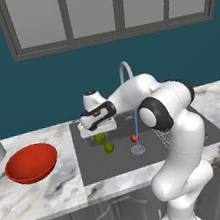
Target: Pick the limes from the sink and place them in one bowl. Place the tomato in the other bowl. Then turn off the sink faucet.
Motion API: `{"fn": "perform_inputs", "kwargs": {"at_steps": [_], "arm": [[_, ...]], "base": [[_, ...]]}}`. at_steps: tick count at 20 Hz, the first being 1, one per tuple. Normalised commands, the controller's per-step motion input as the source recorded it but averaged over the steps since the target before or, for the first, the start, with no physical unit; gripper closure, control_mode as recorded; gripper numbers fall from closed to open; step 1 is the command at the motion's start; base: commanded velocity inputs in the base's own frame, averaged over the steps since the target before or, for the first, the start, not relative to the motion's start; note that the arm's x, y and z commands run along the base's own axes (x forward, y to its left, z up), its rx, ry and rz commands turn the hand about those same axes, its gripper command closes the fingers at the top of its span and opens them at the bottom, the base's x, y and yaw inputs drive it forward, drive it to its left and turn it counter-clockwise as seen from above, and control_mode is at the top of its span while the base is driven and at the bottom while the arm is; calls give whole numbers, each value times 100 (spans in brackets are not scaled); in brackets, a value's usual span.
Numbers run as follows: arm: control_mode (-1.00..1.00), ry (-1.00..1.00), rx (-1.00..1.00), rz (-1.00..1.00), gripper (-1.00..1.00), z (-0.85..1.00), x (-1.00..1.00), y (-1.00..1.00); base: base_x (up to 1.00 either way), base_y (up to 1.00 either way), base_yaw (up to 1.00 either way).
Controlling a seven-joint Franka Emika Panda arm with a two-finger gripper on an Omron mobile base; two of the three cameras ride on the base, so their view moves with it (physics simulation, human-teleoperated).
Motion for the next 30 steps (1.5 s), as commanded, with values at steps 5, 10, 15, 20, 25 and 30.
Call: {"fn": "perform_inputs", "kwargs": {"at_steps": [5, 10, 15, 20, 25, 30], "arm": [[-100, 8, 0, 0, 100, 78, 0, 43], [-100, 7, 0, 0, 100, 37, 0, 53], [-100, 7, 0, 0, 100, 16, 0, 66], [-100, 5, 0, 0, 100, 12, 0, 71], [-100, 1, 0, 0, 100, 1, -1, 67], [-100, 0, 0, 0, 100, 0, -15, 46]], "base": [[0, 0, 0], [0, 0, 0], [0, 0, 0], [0, 0, 0], [0, 0, 0], [0, 0, 0]]}}
